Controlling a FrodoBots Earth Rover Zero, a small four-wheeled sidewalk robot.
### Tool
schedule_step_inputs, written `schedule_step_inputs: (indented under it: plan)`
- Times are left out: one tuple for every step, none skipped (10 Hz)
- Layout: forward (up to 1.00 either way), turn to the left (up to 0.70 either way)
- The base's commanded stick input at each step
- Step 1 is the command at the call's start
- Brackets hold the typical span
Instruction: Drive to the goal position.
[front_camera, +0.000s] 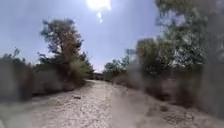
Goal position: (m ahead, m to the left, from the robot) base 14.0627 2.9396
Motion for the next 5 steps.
schedule_step_inputs:
  plan:
    - [0.70, 0.14]
    - [0.70, 0.14]
    - [0.70, 0.14]
    - [0.70, 0.14]
    - [0.70, 0.14]
